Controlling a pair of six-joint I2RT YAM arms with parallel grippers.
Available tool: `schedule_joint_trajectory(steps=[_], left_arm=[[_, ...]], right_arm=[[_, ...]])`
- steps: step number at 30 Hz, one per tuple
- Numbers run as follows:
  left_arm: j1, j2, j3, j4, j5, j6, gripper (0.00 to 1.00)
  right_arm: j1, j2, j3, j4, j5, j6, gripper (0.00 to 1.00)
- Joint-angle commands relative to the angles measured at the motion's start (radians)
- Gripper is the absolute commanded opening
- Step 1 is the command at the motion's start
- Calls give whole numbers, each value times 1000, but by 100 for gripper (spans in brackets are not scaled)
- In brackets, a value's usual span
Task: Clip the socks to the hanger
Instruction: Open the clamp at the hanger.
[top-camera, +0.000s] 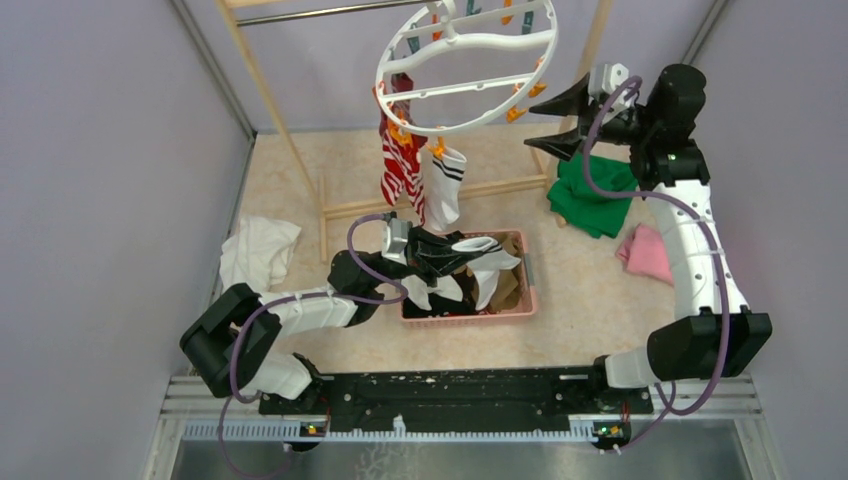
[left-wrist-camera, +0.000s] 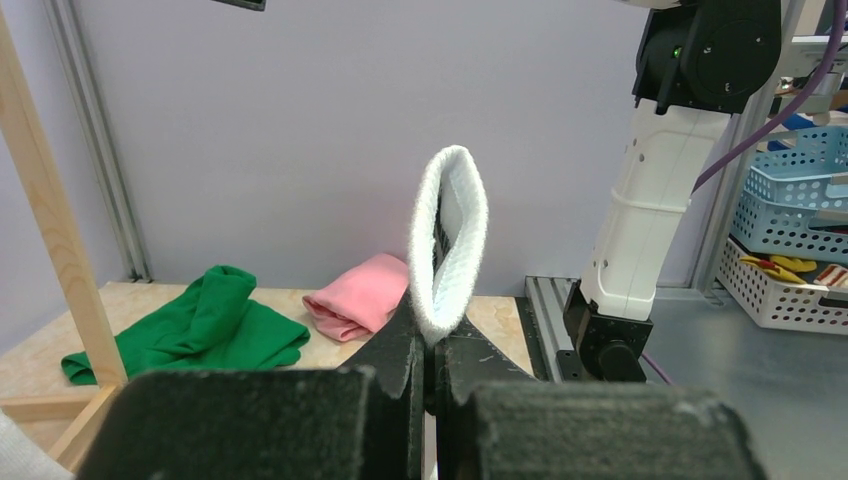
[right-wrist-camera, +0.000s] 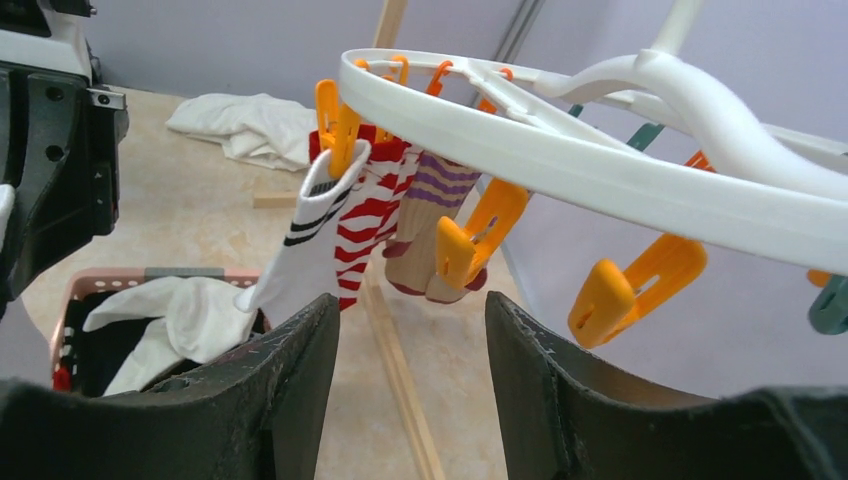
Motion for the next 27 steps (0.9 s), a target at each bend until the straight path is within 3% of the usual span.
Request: schedule_joint_trajectory(steps=[1,9,27], left_arm=[[-3,-26,-9,178,18,-8,0],[-3,-26,-7,177,17,-10,0],[-3,-22,14,164,23,-19,0]], right_arm=[[6,-17,-14,192,7,82,56],[31,17,-31,355,-29,195,56],[96,57,-9,398,40,226,59]])
